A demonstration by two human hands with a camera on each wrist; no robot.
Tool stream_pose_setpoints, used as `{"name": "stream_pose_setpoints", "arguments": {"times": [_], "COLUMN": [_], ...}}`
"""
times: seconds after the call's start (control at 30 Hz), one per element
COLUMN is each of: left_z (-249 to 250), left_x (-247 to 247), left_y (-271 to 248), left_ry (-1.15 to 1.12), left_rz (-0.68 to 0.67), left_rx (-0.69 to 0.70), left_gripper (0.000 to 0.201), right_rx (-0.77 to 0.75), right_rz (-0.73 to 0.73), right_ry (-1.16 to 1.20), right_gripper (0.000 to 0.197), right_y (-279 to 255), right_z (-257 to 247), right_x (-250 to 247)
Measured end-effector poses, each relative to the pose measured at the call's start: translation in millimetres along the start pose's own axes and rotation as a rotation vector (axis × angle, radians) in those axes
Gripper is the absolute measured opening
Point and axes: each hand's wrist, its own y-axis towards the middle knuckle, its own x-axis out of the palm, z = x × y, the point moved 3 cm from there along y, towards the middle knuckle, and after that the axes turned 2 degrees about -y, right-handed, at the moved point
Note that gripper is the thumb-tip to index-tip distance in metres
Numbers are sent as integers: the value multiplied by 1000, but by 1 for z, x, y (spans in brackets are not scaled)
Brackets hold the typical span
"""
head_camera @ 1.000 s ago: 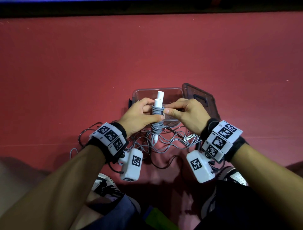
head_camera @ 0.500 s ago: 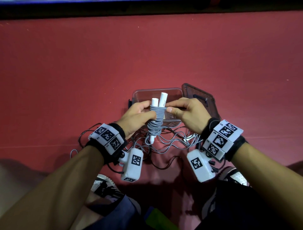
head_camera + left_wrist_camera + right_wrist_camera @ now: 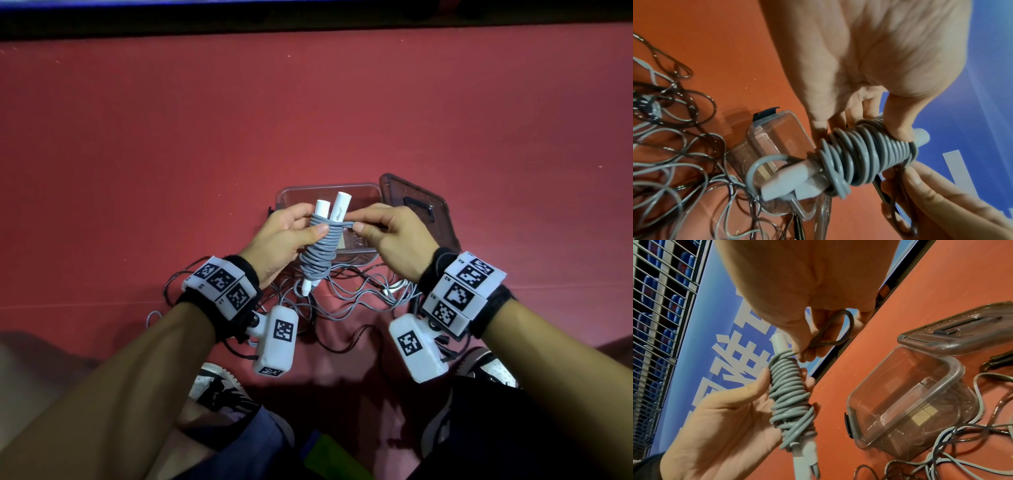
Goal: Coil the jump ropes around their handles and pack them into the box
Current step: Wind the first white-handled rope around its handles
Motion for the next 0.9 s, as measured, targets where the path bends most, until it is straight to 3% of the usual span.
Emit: {"name": "stream_pose_setpoints", "arguments": {"times": [0.17, 0.33, 0.47, 0.67, 0.9], "left_z": [2, 3, 2, 5, 4], "left_x": [1, 4, 2, -1, 2], "left_y": [-3, -4, -2, 0, 0], "left_ry": [4, -46, -57, -12, 66], "left_rz": [-57, -66, 21, 62, 52], "left_rx": [-30, -23, -4, 57, 109], "left_gripper": [40, 28, 36, 19, 50], "right_rx": [7, 24, 49, 74, 54], "right_rz": [18, 19, 34, 51, 54], "right_ry": [34, 87, 131, 123, 116], "right_gripper": [17, 19, 18, 16, 19], "right_y": [-1, -3, -2, -2, -1], "right_z": [1, -1, 0, 6, 3], "right_x": [-3, -4, -5, -3, -7]}}
